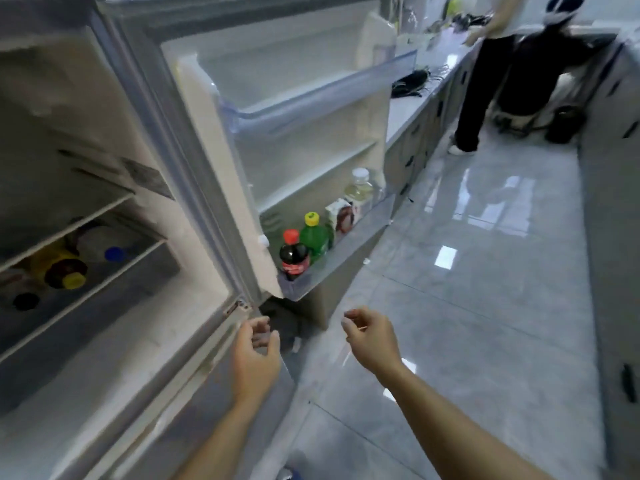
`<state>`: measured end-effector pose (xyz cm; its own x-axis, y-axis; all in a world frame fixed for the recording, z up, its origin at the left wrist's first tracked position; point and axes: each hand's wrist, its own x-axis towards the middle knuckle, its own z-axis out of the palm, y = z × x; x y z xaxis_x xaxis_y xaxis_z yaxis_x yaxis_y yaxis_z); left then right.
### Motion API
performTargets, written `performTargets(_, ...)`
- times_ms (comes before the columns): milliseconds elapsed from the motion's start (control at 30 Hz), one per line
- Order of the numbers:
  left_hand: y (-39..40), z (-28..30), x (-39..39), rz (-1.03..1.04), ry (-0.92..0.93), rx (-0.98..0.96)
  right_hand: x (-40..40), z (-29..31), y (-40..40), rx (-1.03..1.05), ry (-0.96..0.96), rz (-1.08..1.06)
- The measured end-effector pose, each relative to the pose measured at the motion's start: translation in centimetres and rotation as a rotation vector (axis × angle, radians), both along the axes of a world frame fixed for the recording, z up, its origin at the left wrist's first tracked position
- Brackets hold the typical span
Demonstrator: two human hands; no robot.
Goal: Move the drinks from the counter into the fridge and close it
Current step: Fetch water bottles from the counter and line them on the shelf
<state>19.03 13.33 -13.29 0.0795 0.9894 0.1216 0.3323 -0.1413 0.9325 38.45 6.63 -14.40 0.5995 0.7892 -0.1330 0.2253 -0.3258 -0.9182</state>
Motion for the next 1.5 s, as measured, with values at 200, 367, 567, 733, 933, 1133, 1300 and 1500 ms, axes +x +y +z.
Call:
performTargets(200, -4.9, -9.3, 1.7, -0.364, 0.432, -0.565, 7.5, -6.4, -13.8, -0.193, 0.300, -0.431)
performTargets(367, -6.3, -14.5, -1.5, -0.368, 0.682, -0.797, 7.8, -9.2, -22.3, -0.350, 0.500, -0.622)
performTargets(567, -4.9, -18.6, -4.2, -0.554, 0.777, -0.871, 5.7, -10.4, -26.8, -0.458, 0.584, -0.783)
performTargets(733, -2.9, -18.5, -1.7, -0.546, 0.863, -0.906, 3.7, -11.3, -28.8, -0.554, 0.657, -0.866)
performTargets(933, 0.1, -16.0, 6.9, -0.602, 0.759, -0.928, 2.0, -11.9, -30.7, -0.637, 0.696, -0.976)
performTargets(1133, 1.6, -15.3, 18.1, -0.654, 0.591, -0.943, 4.0, -12.7, -31.9, -0.678, 0.755, -1.049)
performTargets(1300, 2.4, -16.0, 24.9, -0.649, 0.579, -0.944, 9.5, -14.2, -32.4, -0.689, 0.788, -1.056)
performTargets(1500, 2.9, -16.4, 29.0, -0.491, 0.622, -0.969, 22.3, -15.0, -30.9, -0.724, 0.744, -0.923)
